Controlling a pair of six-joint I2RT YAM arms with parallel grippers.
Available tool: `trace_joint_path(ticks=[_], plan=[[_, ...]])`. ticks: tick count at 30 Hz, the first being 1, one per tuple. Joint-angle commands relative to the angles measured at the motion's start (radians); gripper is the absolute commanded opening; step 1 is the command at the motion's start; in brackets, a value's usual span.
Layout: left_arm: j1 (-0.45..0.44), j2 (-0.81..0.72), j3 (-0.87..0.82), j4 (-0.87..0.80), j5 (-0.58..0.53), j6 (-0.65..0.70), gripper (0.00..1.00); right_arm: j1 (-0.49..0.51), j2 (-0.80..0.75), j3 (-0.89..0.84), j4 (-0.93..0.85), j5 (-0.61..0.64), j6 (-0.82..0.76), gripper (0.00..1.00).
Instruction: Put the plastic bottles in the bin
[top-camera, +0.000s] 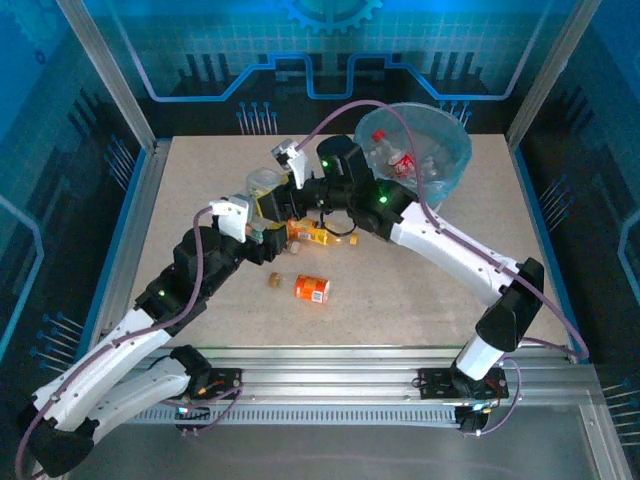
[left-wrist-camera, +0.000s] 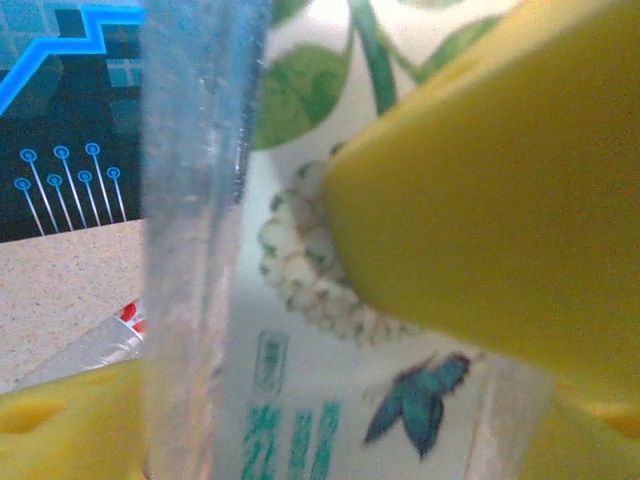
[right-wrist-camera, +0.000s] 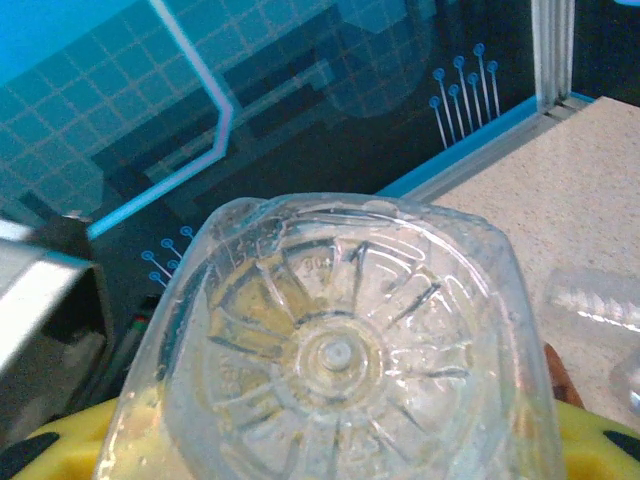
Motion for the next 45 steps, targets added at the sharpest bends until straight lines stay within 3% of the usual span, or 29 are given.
trace_joint_path(ticks=[1, 6, 11, 18, 23, 25, 31, 37, 45], plan=[[-0.008, -0.009, 0.010, 0.049, 0.002, -0.005, 0.94, -0.044, -0.057, 0.058, -0.063, 0.051, -0.043, 0.40], [-0.009, -0.007, 0.026, 0.049, 0.027, -0.013, 0.96, -0.101, -0.132, 0.130, -0.171, 0.291, -0.211, 0.39], [-0.009, 0.006, 0.054, 0.013, -0.003, -0.015, 0.96, -0.187, -0.177, 0.148, -0.186, 0.656, -0.371, 0.37], [-0.008, 0.007, 0.059, -0.027, -0.014, -0.026, 0.96, -0.308, -0.071, 0.221, -0.223, 1.045, -0.531, 0.36], [-0.008, 0.003, 0.054, -0.044, -0.006, -0.047, 0.96, -0.363, 0.049, 0.296, -0.301, 1.113, -0.548, 0.36], [-0.008, -0.001, 0.057, -0.056, -0.003, -0.051, 0.96, -0.349, 0.088, 0.305, -0.254, 1.188, -0.609, 0.38], [-0.008, -0.014, 0.057, -0.077, -0.003, -0.069, 0.96, -0.320, 0.156, 0.352, -0.240, 1.260, -0.662, 0.44], [-0.008, -0.025, 0.058, -0.087, -0.005, -0.068, 0.96, -0.289, 0.208, 0.400, -0.284, 1.257, -0.624, 0.44], [-0.009, -0.055, 0.030, -0.098, -0.017, -0.058, 0.96, -0.338, 0.297, 0.463, -0.354, 1.226, -0.534, 0.47]])
